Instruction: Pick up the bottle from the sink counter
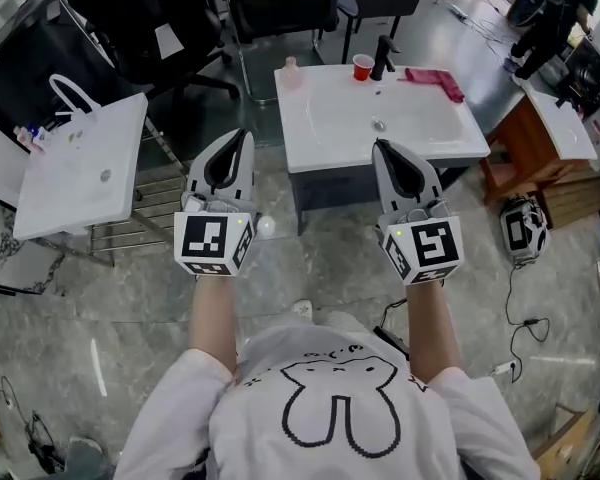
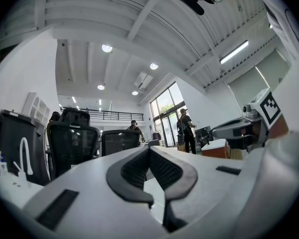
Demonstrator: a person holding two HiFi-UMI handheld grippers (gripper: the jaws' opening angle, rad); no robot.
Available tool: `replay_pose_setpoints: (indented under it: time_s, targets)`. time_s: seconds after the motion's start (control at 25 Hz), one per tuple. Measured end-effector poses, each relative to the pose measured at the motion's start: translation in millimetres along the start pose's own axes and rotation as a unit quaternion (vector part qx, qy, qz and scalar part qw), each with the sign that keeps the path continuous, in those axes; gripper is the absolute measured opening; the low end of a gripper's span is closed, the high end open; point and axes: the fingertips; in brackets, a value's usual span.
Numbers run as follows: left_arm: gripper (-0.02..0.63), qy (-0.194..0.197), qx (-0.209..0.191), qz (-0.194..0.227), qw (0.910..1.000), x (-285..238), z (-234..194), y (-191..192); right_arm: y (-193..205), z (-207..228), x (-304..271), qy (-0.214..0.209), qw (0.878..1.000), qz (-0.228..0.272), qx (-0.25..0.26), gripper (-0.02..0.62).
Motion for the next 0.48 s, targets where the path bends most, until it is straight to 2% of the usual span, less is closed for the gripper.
replay_pose_setpoints:
  time_s: [0.48]
  targets:
    - [0.009, -0.009, 0.017, -0.024, 0.9995, -65.9, -39.6, 33.9, 41.3, 25.4, -63.4, -0.008, 1.0, -0.018, -0.008, 0.029]
Point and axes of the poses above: the fingertips, and each gripper's own axes: x backward along the fingers, z to its right, y out of its underside, and after that the axes turned 12 degrees about x, right-handed
